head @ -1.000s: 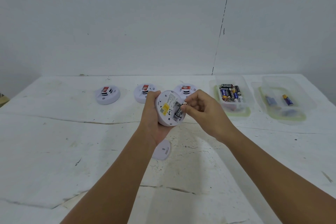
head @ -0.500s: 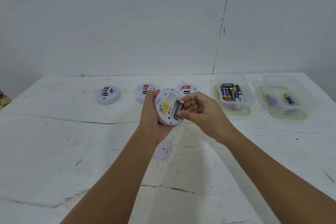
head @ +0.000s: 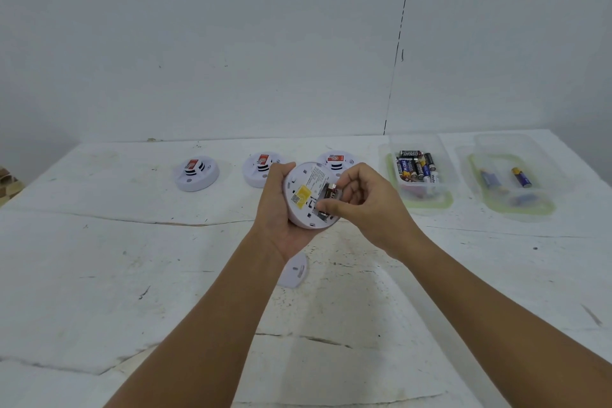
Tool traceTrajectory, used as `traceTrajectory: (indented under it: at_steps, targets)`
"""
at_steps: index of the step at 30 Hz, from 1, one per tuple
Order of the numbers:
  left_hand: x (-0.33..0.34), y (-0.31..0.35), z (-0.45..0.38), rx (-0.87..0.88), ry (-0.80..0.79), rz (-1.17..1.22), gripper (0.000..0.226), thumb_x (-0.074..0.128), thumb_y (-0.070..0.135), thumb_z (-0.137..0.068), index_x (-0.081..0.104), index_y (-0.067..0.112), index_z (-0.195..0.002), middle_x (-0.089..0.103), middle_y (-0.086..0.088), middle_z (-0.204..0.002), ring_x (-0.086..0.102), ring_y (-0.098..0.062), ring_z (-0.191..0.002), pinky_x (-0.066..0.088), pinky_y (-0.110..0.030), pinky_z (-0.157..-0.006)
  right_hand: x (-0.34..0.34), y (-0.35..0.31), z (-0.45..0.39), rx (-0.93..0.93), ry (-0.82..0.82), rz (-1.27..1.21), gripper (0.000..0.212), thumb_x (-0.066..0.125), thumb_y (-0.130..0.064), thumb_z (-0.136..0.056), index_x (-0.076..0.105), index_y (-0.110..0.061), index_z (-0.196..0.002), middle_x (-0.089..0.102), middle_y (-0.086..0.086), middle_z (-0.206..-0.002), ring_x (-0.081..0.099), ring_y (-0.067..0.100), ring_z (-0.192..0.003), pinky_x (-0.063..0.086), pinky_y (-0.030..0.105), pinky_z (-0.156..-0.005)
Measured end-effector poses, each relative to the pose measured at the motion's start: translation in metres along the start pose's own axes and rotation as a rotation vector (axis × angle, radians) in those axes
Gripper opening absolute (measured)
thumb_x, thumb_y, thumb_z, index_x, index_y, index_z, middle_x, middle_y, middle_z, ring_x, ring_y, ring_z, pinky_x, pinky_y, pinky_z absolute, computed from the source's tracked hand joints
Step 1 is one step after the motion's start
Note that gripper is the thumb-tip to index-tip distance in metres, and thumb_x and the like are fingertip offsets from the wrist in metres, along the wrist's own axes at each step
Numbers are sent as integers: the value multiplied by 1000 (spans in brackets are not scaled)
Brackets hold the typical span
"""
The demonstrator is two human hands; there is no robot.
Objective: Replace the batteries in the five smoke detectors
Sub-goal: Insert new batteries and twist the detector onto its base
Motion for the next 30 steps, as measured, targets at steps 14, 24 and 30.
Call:
traceTrajectory:
  at_steps: [14,24,30]
  targets:
    - [6,-1,1,13,2,1,52,45,44,-98,82,7,-91,73,-17,-100,67,-31,-89,51,-39,-82,-5,0,6,-60,44,5,36,93,-32,-75,70,-29,-102,64,-6,-81,52,8,-68,46,26,-67]
    - [5,1,-4,28,61,5,56,44,46,-98,82,10,-80,74,-15,-95,62,-30,-95,50,-40,-86,-5,11,0,36,45,-145,21,90,-23,-80,76,-25,-95,67,-3,-85,46,10,-65,43,33,-63]
    - [6,3,-5,27,100,-13,51,47,44,-97,82,10,-80,75,-16,-97,64,-32,-96,50,-37,-77,-8,17,1,28,82,-109,21,87,-26,-83,75,-27,-100,70,-8,-96,48,8,-68,46,26,-66]
Point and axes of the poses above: each hand's wrist, its own z-axis away from the middle knuckle, its own x-axis out of the palm, y = z × x, the point moved 10 cm from there along -z, towards the middle knuckle
